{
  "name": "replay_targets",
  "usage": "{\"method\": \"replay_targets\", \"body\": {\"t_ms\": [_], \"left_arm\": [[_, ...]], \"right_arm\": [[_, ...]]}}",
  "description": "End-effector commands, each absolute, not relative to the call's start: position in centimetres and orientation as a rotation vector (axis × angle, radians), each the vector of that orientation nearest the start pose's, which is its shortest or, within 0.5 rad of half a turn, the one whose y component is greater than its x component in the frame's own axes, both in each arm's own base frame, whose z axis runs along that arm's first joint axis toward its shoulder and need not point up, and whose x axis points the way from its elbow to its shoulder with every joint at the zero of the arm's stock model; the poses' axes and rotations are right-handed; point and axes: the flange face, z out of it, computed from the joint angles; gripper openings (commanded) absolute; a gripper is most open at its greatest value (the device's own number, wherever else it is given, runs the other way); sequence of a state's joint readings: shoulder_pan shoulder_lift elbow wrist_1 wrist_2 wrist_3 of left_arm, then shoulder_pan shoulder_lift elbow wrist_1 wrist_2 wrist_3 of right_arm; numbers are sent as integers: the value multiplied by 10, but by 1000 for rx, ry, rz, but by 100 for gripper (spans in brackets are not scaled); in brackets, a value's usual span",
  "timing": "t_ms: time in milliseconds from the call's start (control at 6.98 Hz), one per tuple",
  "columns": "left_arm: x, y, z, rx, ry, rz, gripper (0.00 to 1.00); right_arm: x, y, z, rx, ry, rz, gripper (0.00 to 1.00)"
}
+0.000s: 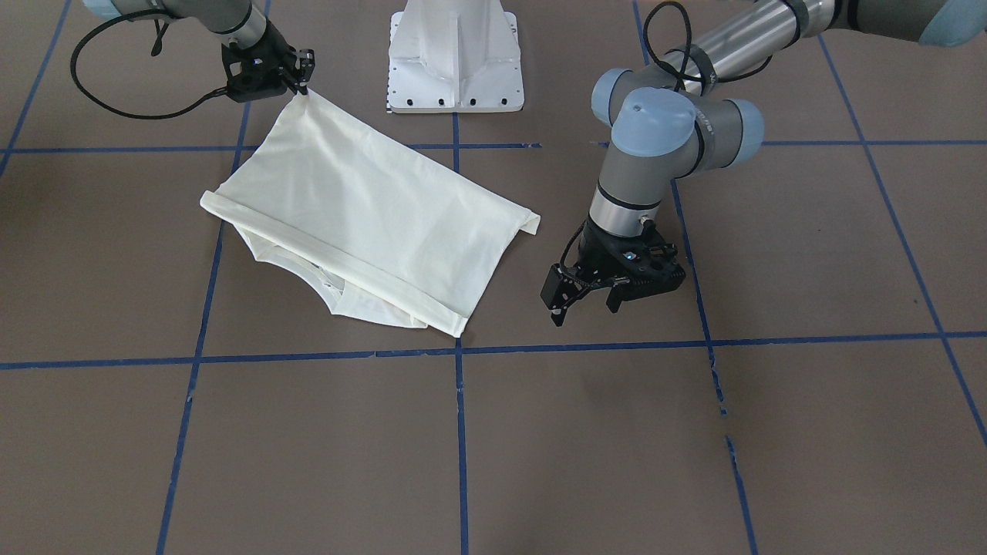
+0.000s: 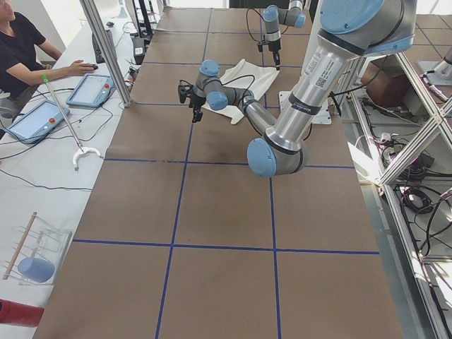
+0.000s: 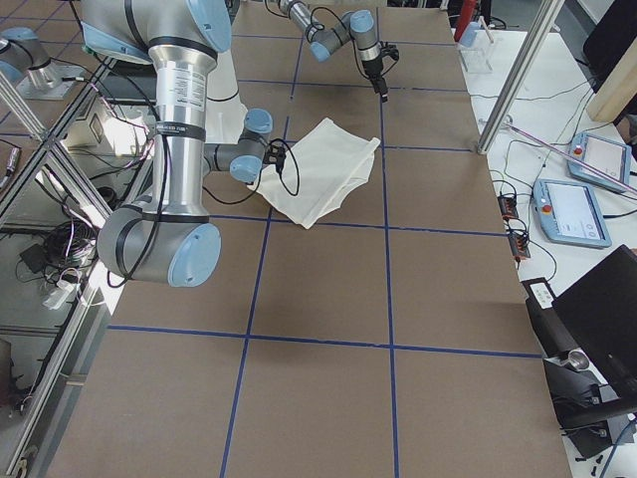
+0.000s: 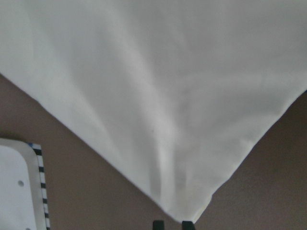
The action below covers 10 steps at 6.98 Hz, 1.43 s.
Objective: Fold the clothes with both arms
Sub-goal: 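Drag the bundle with the right gripper toward the robot, rotating it, then grasp the bundle's corner with the left gripper while the right gripper repositions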
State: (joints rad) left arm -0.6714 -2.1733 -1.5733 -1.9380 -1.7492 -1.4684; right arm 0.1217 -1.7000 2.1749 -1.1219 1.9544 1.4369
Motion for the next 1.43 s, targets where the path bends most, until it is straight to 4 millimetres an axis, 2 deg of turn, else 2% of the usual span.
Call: {"method": "replay_targets", "body": {"t_ms": [0,143,286,573,716,1003,1146,1289], "left_arm": [[493,-485,239,160,1029,-413,100],[503,-446,244,60,1054,-427,100],[513,-403,248,-13,1068,-440,99],[548,-362,255,-137,1036,-515,88],[569,-342,256,-181,1016,-524,85],[578,-346,261,-181,999,-538,81],[578,-348,260,-161,1002,-547,75],[577,-349,262,-159,997,-552,62]], "right_arm": [[-412,-149,354,-200,-1008,-171,100],[-412,-181,335,-105,-1053,-95,100],[-400,-219,315,-36,-1098,-15,100],[-370,-269,291,39,-1152,83,100],[-360,-281,289,51,-1157,104,100],[-360,-285,294,59,-1147,115,100],[-360,-285,294,60,-1147,117,100],[-360,-286,294,62,-1147,119,100]]}}
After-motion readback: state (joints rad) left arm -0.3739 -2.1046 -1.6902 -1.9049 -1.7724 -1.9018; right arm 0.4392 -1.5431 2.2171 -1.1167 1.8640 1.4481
